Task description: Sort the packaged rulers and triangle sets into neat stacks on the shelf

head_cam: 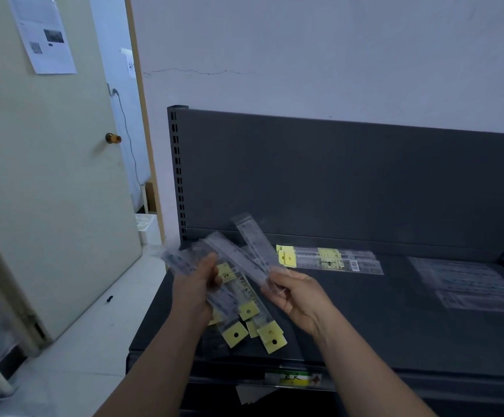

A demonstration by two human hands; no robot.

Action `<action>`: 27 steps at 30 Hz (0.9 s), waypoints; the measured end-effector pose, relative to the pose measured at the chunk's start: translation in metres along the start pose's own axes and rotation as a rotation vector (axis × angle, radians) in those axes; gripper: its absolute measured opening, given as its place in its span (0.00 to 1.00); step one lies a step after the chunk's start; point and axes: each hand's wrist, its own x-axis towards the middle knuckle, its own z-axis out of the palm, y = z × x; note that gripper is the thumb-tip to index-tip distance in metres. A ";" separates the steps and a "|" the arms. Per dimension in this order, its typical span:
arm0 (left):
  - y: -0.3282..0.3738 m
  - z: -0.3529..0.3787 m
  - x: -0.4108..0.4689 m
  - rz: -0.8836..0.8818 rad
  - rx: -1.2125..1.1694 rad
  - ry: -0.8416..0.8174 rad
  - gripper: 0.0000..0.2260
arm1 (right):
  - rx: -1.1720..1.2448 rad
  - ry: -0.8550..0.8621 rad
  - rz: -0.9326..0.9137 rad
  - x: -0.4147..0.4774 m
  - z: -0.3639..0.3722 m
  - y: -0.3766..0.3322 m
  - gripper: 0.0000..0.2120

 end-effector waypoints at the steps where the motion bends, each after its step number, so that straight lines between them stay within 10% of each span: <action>1: -0.001 -0.001 -0.001 -0.012 0.002 0.000 0.13 | 0.007 -0.014 0.005 0.001 0.000 0.000 0.07; 6: 0.003 0.000 0.005 0.003 -0.024 0.015 0.29 | -0.120 -0.147 0.098 -0.008 0.001 0.001 0.10; 16: 0.001 0.000 -0.011 -0.140 0.151 -0.126 0.24 | -0.026 -0.218 0.051 -0.004 0.015 0.001 0.13; 21: -0.001 0.002 -0.019 -0.136 0.244 -0.025 0.13 | -0.424 -0.240 0.053 -0.010 0.026 0.025 0.07; 27: 0.021 -0.030 -0.015 -0.100 0.368 0.087 0.07 | -1.469 -0.054 -0.481 0.007 0.003 0.024 0.17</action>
